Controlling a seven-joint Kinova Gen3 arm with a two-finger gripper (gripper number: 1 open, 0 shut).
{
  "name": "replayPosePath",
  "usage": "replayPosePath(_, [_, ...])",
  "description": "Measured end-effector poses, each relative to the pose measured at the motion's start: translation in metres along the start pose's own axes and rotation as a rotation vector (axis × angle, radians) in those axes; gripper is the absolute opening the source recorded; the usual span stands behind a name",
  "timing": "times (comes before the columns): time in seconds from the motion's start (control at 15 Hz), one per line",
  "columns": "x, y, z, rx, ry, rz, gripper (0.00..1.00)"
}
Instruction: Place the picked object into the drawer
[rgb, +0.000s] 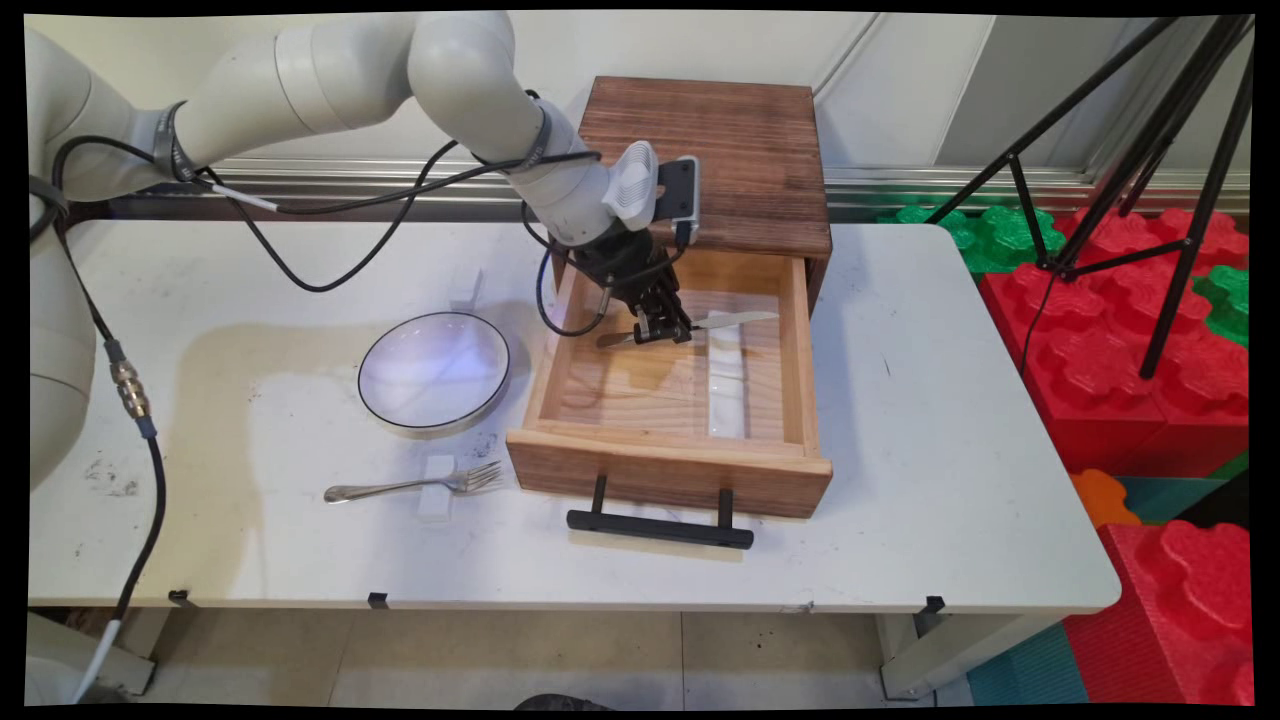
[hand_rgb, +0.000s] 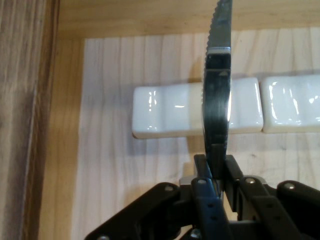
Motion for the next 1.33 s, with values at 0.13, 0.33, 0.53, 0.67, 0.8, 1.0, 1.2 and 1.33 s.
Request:
replayPosePath(0.13, [-0.001, -0.001, 0.003, 0.000, 0.001, 0.004, 0.00])
replayPosePath(0.33, [-0.002, -0.001, 0.007, -0.003, 0.001, 0.007, 0.00])
replayPosePath(0.53, [-0.004, -0.002, 0.011, -0.005, -0.003, 0.010, 0.00])
replayPosePath(0.67, [-0.006, -0.003, 0.014, -0.005, -0.007, 0.014, 0.00])
replayPosePath(0.8, [-0.008, -0.004, 0.016, -0.006, -0.010, 0.017, 0.00])
replayPosePath(1.0, [-0.010, -0.005, 0.020, -0.006, -0.012, 0.019, 0.00])
replayPosePath(1.2, [-0.010, -0.005, 0.023, -0.007, -0.012, 0.021, 1.00])
replayPosePath(1.33, [-0.011, -0.006, 0.025, -0.005, -0.011, 0.020, 1.00])
